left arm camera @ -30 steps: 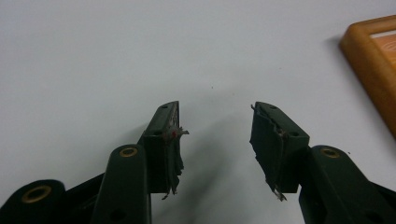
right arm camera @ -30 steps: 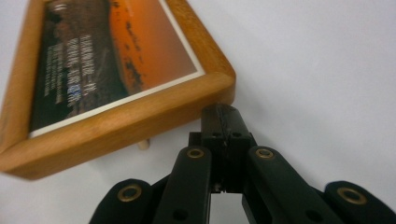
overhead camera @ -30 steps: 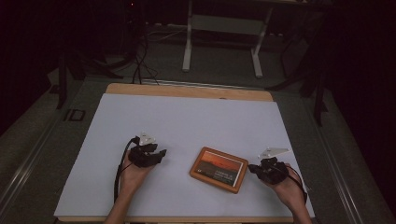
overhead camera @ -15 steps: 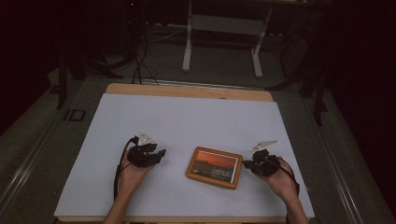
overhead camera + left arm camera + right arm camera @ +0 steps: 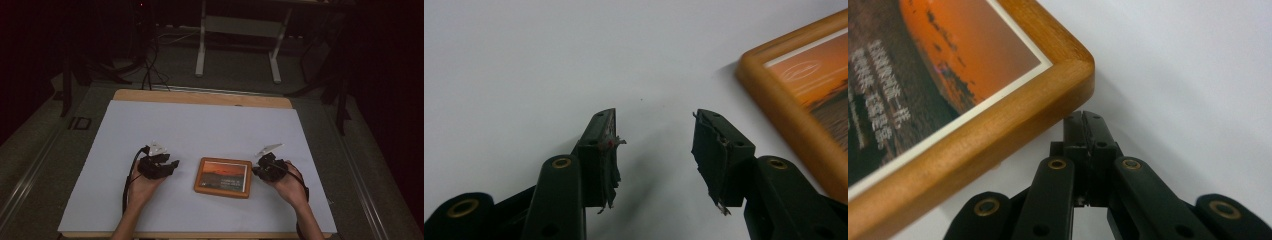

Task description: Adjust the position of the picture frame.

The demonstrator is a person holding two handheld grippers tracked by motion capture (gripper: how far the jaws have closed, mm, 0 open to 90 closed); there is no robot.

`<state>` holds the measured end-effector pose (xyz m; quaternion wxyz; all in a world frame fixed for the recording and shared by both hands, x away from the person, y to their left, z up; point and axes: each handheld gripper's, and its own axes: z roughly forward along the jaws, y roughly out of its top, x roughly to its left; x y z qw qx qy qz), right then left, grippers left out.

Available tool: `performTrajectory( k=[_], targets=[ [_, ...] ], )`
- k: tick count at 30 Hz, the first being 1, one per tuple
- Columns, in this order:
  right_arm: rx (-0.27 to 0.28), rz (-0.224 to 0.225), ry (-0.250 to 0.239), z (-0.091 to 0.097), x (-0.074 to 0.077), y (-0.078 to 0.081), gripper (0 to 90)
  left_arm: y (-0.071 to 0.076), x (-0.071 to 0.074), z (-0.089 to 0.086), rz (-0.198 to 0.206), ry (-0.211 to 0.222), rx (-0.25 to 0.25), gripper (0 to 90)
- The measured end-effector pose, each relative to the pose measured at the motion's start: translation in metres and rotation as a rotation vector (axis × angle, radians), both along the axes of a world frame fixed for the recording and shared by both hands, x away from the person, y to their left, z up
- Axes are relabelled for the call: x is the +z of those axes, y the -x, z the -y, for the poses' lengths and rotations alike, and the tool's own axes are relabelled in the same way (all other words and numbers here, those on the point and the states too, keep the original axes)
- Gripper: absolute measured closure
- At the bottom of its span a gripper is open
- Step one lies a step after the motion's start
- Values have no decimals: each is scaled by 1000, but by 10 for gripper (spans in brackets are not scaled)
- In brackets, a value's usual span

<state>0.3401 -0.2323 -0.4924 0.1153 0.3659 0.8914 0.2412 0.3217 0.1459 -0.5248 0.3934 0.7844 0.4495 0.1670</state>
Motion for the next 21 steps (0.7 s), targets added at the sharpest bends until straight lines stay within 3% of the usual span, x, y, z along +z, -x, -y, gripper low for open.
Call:
performTrajectory(
  k=[3, 4, 9, 14, 17, 21],
  targets=[
    [10, 0, -6, -10, 0, -7, 900, 1, 2, -1, 6, 11, -12, 524],
    [22, -3, -15, -22, 1, -15, 900, 1, 2, -2, 10, 13, -15, 524],
    [44, 11, -45, -49, 7, -33, 900, 2, 6, -7, 24, 55, -42, 526],
    [55, -1, -54, -65, 10, -46, 900, 1, 6, -10, 16, 97, -76, 526],
    [55, -2, -69, -65, 9, -46, 900, 0, 5, -8, 3, 92, -93, 526],
    [45, 36, -75, -55, 10, -31, 782, 0, 5, -3, 14, 63, -108, 536]
  ],
)
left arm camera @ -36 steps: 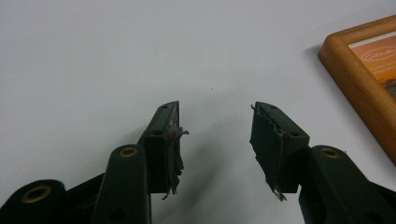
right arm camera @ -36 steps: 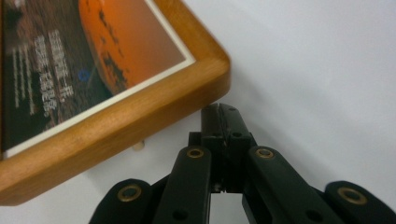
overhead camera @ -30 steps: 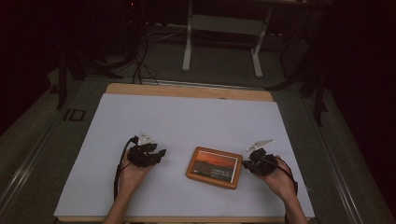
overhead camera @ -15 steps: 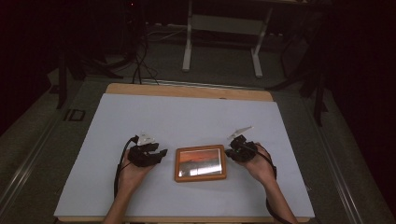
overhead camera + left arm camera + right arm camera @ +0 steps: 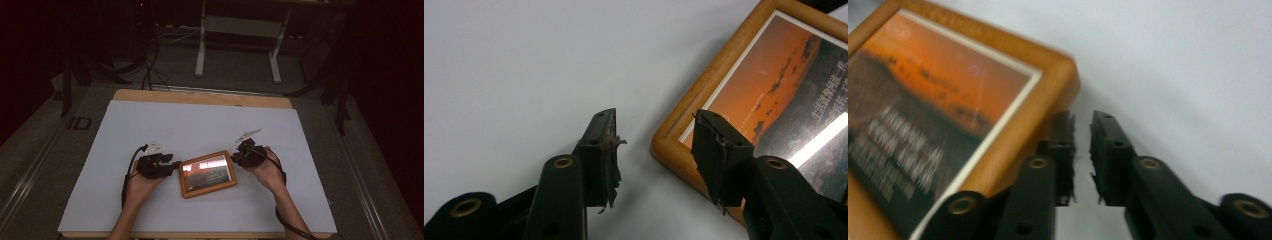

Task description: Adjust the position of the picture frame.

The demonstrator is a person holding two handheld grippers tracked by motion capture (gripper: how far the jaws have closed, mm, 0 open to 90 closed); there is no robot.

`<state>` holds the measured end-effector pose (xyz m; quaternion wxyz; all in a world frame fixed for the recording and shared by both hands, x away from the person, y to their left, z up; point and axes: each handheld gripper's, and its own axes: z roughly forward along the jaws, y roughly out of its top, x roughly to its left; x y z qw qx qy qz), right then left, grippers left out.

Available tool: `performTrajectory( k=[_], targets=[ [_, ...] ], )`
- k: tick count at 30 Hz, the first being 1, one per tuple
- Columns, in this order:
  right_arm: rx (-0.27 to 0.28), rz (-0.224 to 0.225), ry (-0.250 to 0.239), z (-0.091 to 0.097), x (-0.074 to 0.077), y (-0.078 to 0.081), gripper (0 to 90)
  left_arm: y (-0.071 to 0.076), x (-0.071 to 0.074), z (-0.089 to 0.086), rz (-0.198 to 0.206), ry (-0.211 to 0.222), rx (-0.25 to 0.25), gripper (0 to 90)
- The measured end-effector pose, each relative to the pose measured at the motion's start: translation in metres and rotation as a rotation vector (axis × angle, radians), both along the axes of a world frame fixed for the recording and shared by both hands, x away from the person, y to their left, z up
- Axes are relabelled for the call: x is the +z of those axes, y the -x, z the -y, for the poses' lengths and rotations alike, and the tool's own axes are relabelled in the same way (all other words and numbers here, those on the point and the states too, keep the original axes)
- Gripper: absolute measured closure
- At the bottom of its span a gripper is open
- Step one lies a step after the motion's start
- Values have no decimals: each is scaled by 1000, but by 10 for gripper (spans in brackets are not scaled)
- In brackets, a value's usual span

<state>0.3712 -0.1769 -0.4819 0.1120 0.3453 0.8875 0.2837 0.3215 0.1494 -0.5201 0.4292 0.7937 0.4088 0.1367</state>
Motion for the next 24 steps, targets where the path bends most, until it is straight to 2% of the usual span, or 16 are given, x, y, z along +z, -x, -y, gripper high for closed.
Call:
performTrajectory(
  k=[5, 10, 12, 13, 15, 17, 19, 24],
  targets=[
    [13, 37, 26, 16, 2, 28, 690, 1, 2, 8, 27, -27, -23, 574],
    [42, 35, 45, 29, -1, 58, 673, -4, 7, 15, 71, -65, -16, 693],
    [58, 26, 36, 32, -3, 70, 684, -9, 8, 18, 82, -74, -22, 755],
    [68, 22, 36, 32, -4, 75, 702, -12, 8, 20, 81, -81, -32, 797],
    [83, 20, 45, 32, -6, 85, 809, -20, 6, 23, 66, -95, -48, 878],
    [104, 11, 35, 31, -8, 94, 899, -27, 3, 27, 43, -114, -81, 891],
    [122, 7, 15, 28, -9, 99, 900, -32, 0, 32, 20, -151, -106, 893],
    [148, 18, 7, 19, -8, 103, 900, -38, -5, 33, -7, -171, -121, 895]
  ],
)
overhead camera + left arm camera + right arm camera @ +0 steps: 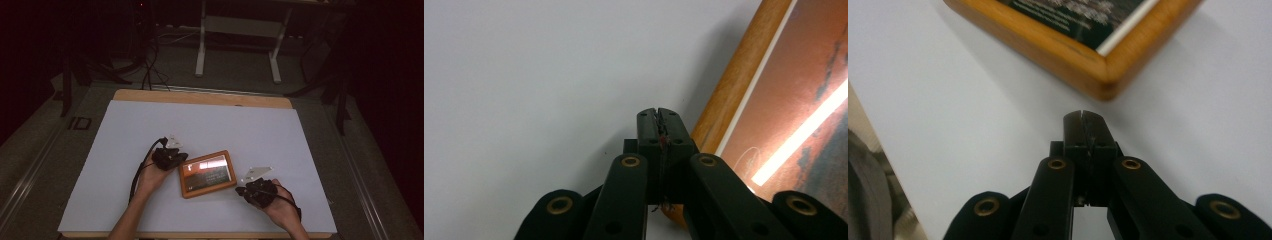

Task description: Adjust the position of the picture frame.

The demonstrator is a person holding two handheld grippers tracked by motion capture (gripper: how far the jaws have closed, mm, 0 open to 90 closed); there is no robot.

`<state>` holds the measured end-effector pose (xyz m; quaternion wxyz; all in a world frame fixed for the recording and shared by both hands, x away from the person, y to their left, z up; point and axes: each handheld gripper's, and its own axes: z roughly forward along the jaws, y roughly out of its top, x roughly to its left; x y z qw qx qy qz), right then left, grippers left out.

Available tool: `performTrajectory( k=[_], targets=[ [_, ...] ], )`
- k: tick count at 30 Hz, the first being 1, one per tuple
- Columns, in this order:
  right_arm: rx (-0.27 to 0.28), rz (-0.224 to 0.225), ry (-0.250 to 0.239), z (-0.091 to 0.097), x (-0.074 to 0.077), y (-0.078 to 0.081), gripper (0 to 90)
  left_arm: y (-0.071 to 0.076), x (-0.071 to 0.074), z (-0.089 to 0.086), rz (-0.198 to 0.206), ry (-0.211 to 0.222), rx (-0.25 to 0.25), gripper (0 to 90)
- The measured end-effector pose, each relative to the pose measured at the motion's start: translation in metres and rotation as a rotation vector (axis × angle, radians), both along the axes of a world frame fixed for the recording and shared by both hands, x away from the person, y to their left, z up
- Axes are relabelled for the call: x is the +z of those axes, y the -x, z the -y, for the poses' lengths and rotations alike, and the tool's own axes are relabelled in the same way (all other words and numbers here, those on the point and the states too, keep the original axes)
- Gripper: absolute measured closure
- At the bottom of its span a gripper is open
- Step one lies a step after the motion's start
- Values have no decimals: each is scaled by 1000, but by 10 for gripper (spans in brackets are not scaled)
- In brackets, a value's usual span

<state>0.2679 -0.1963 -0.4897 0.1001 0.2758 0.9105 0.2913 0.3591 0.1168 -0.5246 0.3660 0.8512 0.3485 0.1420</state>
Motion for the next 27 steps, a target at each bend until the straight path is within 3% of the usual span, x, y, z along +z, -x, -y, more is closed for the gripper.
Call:
performTrajectory(
  k=[10, 12, 18, 23, 27],
  targets=[
    [1, 0, 20, -12, -4, -9, 900, 2, 0, -2, -27, -7, -39, 897],
    [-15, 4, 24, -11, -3, -11, 900, 5, -1, -2, -34, -27, -62, 897],
    [-62, 4, 28, -5, -4, -30, 900, 25, 1, 5, -63, -51, -117, 897],
    [-103, 14, 40, 1, -4, -44, 900, 42, -3, 10, -109, -22, -153, 897],
    [-144, 19, 38, 6, -4, -53, 900, 54, -6, 22, -145, -7, -224, 897]
  ],
)
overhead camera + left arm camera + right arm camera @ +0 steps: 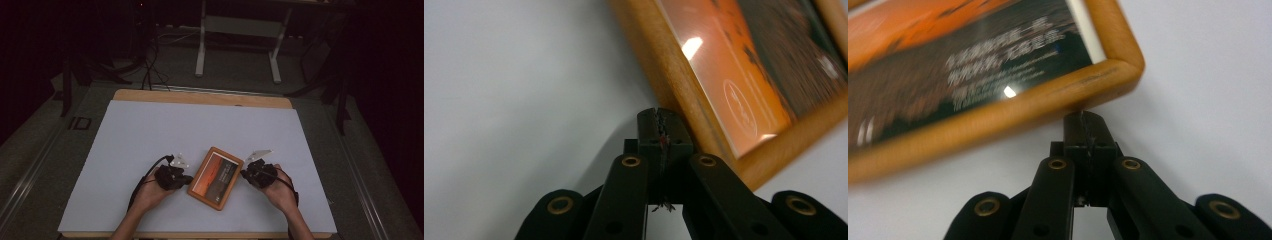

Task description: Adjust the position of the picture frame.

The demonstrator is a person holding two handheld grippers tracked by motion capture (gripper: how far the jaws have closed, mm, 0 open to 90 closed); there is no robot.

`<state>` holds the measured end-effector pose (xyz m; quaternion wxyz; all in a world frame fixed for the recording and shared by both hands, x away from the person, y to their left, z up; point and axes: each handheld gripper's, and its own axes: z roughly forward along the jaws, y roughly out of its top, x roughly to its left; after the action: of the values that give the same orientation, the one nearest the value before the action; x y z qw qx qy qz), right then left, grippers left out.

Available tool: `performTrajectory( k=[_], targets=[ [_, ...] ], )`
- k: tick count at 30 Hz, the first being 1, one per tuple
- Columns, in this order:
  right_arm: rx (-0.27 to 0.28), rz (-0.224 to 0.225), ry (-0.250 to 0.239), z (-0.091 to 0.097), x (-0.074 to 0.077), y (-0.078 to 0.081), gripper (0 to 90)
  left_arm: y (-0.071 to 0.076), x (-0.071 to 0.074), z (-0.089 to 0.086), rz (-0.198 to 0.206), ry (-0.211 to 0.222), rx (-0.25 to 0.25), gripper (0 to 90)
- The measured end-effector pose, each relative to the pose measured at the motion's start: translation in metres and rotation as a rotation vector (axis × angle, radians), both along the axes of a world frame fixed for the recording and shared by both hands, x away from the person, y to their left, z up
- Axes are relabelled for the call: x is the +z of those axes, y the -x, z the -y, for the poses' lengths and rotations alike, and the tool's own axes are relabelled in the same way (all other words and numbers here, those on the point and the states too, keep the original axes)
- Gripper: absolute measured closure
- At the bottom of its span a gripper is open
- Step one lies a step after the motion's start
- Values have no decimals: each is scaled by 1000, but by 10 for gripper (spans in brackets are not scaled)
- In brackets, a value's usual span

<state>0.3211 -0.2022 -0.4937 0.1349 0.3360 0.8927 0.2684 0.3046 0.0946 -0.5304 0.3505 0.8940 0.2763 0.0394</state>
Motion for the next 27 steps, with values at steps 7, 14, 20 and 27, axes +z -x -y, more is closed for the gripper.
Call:
performTrajectory(
  k=[7, 14, 20, 27],
  targets=[
    [-46, -6, -62, 13, 3, -5, 900, -2, 0, 7, -33, 54, 0, 851],
    [-50, -53, -168, 23, 9, 5, 593, -16, 12, -8, -73, 240, 128, 594],
    [-59, -164, -330, 30, 0, 3, 367, -22, 10, 5, -134, 290, 94, 362],
    [-48, -279, -414, 23, -22, 4, 300, -24, -1, 22, -201, 236, 74, 345]
  ],
)
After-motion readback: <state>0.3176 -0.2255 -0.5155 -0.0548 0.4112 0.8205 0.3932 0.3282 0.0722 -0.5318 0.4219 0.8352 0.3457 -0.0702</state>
